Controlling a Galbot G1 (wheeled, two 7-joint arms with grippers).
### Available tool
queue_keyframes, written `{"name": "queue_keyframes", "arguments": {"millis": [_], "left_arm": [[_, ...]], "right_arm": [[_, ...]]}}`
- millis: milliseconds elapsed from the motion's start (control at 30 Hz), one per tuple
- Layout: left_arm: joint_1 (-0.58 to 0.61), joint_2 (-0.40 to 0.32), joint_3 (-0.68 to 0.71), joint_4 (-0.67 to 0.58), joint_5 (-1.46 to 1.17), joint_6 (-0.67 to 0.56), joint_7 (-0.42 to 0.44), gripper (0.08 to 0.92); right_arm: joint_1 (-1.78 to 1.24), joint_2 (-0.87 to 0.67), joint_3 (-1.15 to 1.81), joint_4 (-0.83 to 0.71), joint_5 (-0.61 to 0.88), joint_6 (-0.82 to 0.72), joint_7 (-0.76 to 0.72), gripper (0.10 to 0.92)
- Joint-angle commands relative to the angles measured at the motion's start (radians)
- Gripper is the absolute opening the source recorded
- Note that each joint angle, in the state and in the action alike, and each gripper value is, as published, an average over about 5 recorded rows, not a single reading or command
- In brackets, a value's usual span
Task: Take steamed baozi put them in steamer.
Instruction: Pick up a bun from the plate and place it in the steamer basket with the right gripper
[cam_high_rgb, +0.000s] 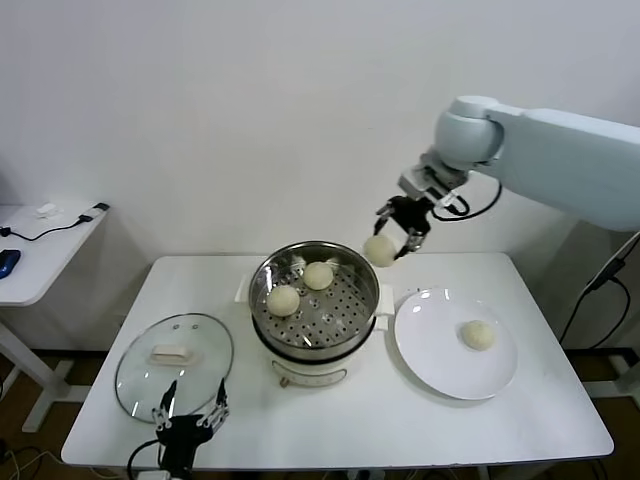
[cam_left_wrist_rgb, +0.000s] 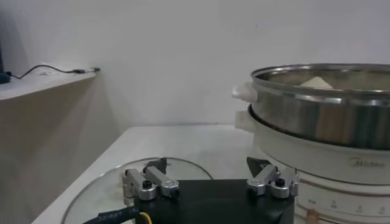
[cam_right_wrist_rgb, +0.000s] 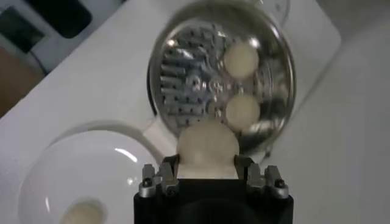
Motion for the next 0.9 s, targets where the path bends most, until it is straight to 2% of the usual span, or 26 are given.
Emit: {"name": "queue_keyframes", "arguments": {"millis": [33,600,900], "left_arm": [[-0.002,0.0,0.001,0.002,0.002,-0.002,0.0,0.823],[-0.02,-0.001,-0.001,0.017,-0.004,-0.005,-0.004,0.823],[-0.021,-0.001,-0.002,0.024,-0.005,-0.009,-0.006,0.823]], "right_arm": [[-0.009,0.192,-0.043,0.132,-0.123,0.207,0.031,0.619],[-0.274,0.31,-0.064,-0.057,-0.321,0.23,0.153,0.619],[-0.319,0.34,-0.055,-0.128,-0.361,0.243,0.169,0.619]]}}
